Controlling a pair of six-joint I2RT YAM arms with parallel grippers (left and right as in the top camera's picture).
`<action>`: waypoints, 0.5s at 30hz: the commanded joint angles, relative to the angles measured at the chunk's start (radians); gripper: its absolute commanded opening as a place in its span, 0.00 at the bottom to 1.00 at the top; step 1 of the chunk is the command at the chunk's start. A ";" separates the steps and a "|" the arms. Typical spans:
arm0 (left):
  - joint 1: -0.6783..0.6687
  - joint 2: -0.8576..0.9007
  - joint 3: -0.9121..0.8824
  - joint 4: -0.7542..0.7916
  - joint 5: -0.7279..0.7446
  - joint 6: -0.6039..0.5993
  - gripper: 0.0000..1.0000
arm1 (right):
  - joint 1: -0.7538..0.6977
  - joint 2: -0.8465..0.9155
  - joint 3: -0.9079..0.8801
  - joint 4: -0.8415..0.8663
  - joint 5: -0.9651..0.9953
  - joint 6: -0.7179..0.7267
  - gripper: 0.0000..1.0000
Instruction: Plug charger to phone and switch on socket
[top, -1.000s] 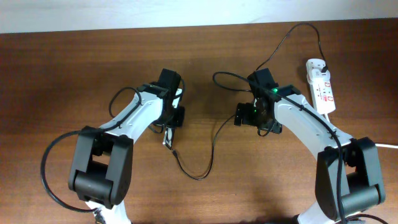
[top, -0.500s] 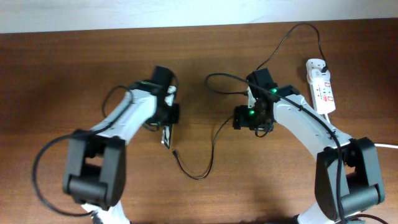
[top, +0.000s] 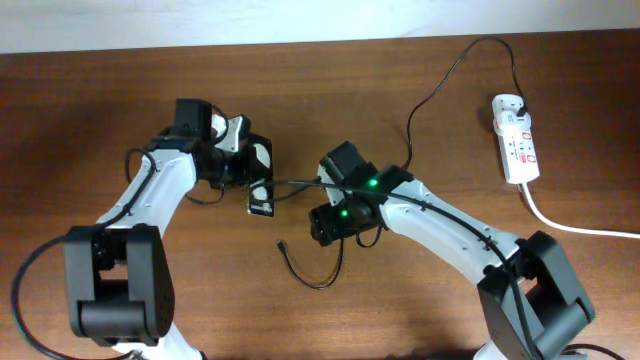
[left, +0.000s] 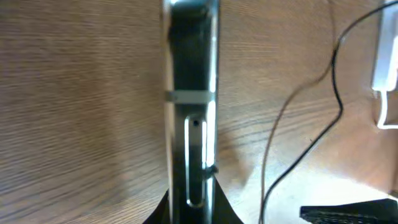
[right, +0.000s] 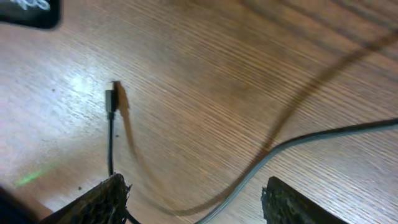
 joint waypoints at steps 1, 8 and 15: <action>0.032 -0.024 -0.005 0.014 0.154 0.066 0.00 | 0.024 -0.021 -0.004 0.007 -0.002 0.010 0.73; 0.161 -0.023 -0.064 0.073 0.415 0.129 0.00 | 0.034 -0.009 -0.004 0.016 -0.002 0.010 0.84; 0.173 -0.023 -0.154 0.240 0.452 0.036 0.00 | 0.034 -0.009 -0.004 0.015 -0.006 0.010 0.99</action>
